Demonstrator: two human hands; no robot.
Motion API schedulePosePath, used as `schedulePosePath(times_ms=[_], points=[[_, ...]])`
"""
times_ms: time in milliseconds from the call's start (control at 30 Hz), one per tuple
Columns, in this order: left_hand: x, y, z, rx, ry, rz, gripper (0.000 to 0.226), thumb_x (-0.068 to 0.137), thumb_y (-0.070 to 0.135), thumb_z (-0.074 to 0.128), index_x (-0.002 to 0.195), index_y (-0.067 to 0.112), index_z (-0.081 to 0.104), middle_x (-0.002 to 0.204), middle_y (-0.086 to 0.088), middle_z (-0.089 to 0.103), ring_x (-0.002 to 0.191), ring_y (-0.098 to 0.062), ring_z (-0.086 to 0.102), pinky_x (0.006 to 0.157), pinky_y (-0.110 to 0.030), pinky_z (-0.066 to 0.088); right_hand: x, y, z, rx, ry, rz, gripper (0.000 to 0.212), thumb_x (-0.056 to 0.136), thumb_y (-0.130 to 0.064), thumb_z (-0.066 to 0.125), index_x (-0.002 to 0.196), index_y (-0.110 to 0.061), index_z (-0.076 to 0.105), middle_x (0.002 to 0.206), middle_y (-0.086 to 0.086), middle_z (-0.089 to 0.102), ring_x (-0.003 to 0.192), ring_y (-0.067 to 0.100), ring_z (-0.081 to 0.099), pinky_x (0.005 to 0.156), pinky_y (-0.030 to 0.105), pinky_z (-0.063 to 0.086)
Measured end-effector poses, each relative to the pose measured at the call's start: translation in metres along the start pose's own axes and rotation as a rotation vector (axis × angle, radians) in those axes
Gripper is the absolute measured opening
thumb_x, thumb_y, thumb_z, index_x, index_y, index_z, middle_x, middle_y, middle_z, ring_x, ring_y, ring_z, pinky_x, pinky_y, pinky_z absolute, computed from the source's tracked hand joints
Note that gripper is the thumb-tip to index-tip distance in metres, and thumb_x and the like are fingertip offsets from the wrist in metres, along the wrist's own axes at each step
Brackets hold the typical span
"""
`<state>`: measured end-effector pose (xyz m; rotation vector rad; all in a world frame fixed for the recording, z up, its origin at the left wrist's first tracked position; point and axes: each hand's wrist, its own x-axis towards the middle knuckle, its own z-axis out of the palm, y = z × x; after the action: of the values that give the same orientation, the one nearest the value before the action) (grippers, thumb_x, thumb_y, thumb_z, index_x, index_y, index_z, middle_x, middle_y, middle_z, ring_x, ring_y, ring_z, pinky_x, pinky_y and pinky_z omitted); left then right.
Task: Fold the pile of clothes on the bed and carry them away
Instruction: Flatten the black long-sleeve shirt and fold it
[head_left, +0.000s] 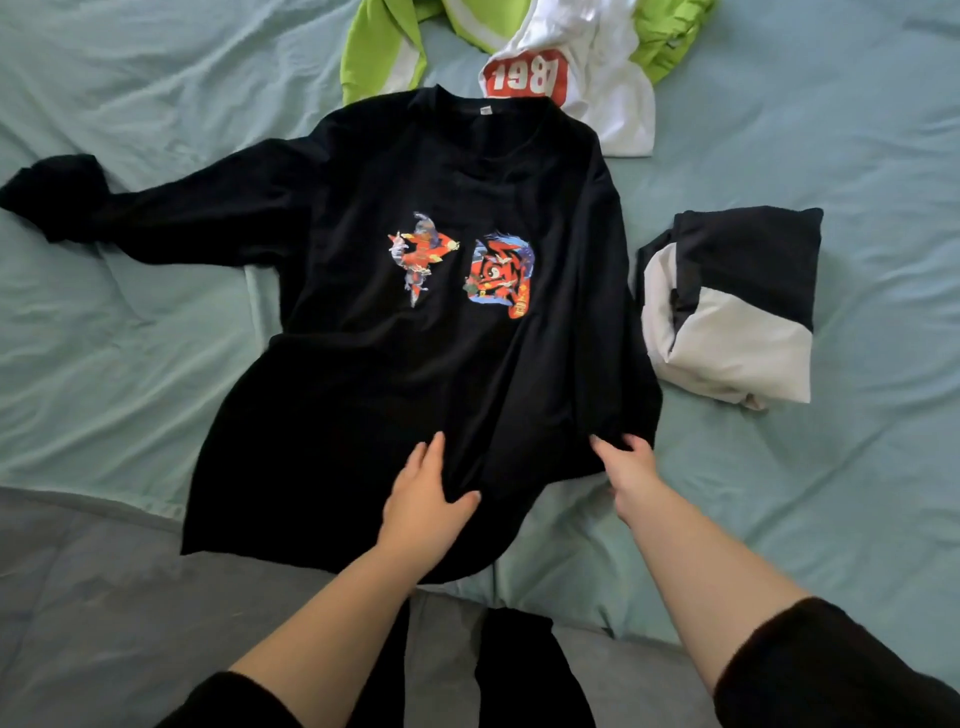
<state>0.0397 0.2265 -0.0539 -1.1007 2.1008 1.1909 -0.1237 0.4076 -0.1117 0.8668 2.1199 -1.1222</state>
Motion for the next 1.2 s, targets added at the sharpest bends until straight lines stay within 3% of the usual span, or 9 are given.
schedulePosePath(times_ms=[133, 400, 533, 700, 833, 933, 1000, 1100, 1200], points=[[-0.011, 0.056, 0.051, -0.063, 0.059, 0.118, 0.079, 0.088, 0.043, 0.062, 0.152, 0.034, 0.017, 0.159, 0.009, 0.018, 0.146, -0.013, 0.018, 0.118, -0.038, 0.023, 0.008, -0.003, -0.023, -0.119, -0.08, -0.103, 0.004, 0.092, -0.013, 0.06, 0.094, -0.012, 0.058, 0.098, 0.009, 0.058, 0.091, 0.02, 0.05, 0.078, 0.026, 0.037], [-0.014, 0.147, 0.087, 0.171, 0.13, 0.252, 0.087, 0.082, 0.057, 0.061, 0.152, 0.03, 0.018, 0.162, 0.007, 0.01, 0.149, -0.013, -0.001, 0.12, -0.04, -0.003, -0.036, -0.066, -0.089, 0.237, -0.389, -0.232, 0.009, 0.096, -0.012, 0.051, 0.089, -0.014, 0.056, 0.086, 0.005, 0.062, 0.075, 0.013, 0.057, 0.066, 0.023, 0.048], [-0.03, 0.202, 0.088, -0.32, 0.119, 0.395, 0.044, 0.087, 0.033, 0.06, 0.127, 0.046, 0.045, 0.124, 0.02, 0.058, 0.118, -0.003, 0.053, 0.102, -0.037, 0.045, -0.042, -0.119, -0.129, 0.246, -0.444, -0.286, 0.012, 0.097, -0.026, 0.05, 0.094, -0.019, 0.061, 0.097, 0.005, 0.068, 0.084, 0.016, 0.064, 0.061, 0.029, 0.055], [-0.038, 0.282, 0.1, -0.194, 0.135, 0.455, 0.034, 0.096, 0.025, 0.049, 0.129, 0.029, 0.043, 0.121, 0.003, 0.059, 0.111, -0.021, 0.058, 0.091, -0.035, 0.048, -0.033, -0.186, -0.185, -0.121, -0.661, -0.378, 0.028, 0.084, -0.055, 0.062, 0.107, -0.04, 0.066, 0.106, -0.014, 0.071, 0.097, 0.009, 0.065, 0.07, 0.028, 0.052], [-0.036, 0.341, 0.109, -0.14, 0.026, 0.625, 0.039, 0.094, 0.045, 0.051, 0.123, 0.021, 0.044, 0.13, -0.001, 0.046, 0.113, -0.029, 0.053, 0.09, -0.043, 0.049, -0.014, -0.238, -0.223, -0.218, -0.382, -0.677, 0.023, 0.085, -0.007, 0.062, 0.087, -0.029, 0.069, 0.084, -0.01, 0.068, 0.078, 0.004, 0.063, 0.056, 0.011, 0.047], [-0.032, 0.366, 0.116, -0.253, -0.083, 0.737, 0.058, 0.092, 0.052, 0.05, 0.145, 0.044, 0.026, 0.157, 0.01, 0.021, 0.134, -0.012, 0.038, 0.107, -0.034, 0.037, 0.006, -0.281, -0.25, -0.236, -0.2, -0.867, 0.026, 0.084, -0.002, 0.055, 0.084, -0.026, 0.066, 0.085, -0.009, 0.067, 0.078, 0.005, 0.061, 0.068, 0.012, 0.048], [-0.025, 0.367, 0.12, -0.267, -0.101, 0.698, 0.061, 0.093, 0.052, 0.049, 0.145, 0.054, 0.017, 0.157, 0.02, 0.015, 0.123, -0.005, 0.048, 0.104, -0.035, 0.042, 0.032, -0.301, -0.263, -0.322, -0.065, -0.927, 0.025, 0.081, -0.005, 0.054, 0.085, -0.026, 0.067, 0.088, -0.006, 0.068, 0.084, 0.011, 0.061, 0.078, 0.022, 0.049], [-0.009, 0.341, 0.13, -0.24, -0.119, 0.541, 0.059, 0.094, 0.046, 0.047, 0.147, 0.05, 0.02, 0.156, 0.023, 0.017, 0.112, -0.002, 0.053, 0.099, -0.036, 0.046, 0.078, -0.3, -0.267, -0.558, 0.07, -0.861, 0.03, 0.083, -0.006, 0.052, 0.104, -0.022, 0.068, 0.106, 0.005, 0.069, 0.099, 0.023, 0.062, 0.091, 0.032, 0.048], [0.009, 0.299, 0.136, -0.173, -0.113, 0.41, 0.06, 0.094, 0.045, 0.047, 0.149, 0.043, 0.023, 0.155, 0.022, 0.019, 0.109, -0.001, 0.054, 0.099, -0.035, 0.046, 0.112, -0.269, -0.254, -0.721, -0.06, -0.685, 0.042, 0.087, -0.007, 0.053, 0.127, -0.019, 0.059, 0.127, 0.009, 0.062, 0.116, 0.028, 0.056, 0.101, 0.037, 0.044]])
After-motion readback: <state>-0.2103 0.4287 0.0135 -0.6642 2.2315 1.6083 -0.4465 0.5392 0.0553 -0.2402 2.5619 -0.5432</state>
